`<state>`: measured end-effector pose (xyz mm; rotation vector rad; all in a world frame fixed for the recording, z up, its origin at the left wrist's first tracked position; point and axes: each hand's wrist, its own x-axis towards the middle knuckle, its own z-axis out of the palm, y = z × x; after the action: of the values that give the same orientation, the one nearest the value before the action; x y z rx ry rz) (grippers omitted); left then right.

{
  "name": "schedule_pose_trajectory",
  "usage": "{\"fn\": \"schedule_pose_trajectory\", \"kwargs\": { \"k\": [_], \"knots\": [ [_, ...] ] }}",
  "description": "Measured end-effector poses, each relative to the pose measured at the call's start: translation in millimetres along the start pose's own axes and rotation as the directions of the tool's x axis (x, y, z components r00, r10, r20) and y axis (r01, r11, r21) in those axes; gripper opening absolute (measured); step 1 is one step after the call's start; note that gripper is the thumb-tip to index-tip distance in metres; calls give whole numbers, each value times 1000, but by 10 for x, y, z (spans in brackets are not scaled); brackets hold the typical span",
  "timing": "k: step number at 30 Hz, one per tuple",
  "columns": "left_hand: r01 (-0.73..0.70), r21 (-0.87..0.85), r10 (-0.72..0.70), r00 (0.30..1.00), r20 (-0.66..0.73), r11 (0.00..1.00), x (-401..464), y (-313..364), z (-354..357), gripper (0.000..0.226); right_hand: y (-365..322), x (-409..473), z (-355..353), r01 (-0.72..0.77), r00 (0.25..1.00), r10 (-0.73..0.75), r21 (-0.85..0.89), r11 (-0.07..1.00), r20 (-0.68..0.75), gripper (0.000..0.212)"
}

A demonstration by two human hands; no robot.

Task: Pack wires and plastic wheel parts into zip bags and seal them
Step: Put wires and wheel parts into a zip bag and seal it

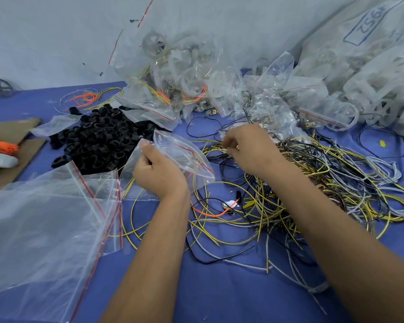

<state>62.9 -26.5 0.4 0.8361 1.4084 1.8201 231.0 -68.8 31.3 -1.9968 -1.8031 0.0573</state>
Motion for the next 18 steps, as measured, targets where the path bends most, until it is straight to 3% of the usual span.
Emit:
{"fn": "schedule_pose_trajectory", "kwargs": {
  "k": [6,12,15,18],
  "knots": [
    [-27,-18,27,999,-24,999,44,12,-1,64,-37,163,94,13,1000,-10,-134,991,27,25],
    [-24,-3,23,999,-30,1000,82,-30,12,63,-44,288,31,-136,990,137,-20,990,26,22],
    [-23,-14,23,1000,-9,1000,74,-50,15,64,-18,293,47,-105,986,114,-78,991,118,22],
    [-28,-30,29,999,25,999,59,-51,20,65,2,314,91,-35,997,47,-176,984,63,36]
  ]
}}
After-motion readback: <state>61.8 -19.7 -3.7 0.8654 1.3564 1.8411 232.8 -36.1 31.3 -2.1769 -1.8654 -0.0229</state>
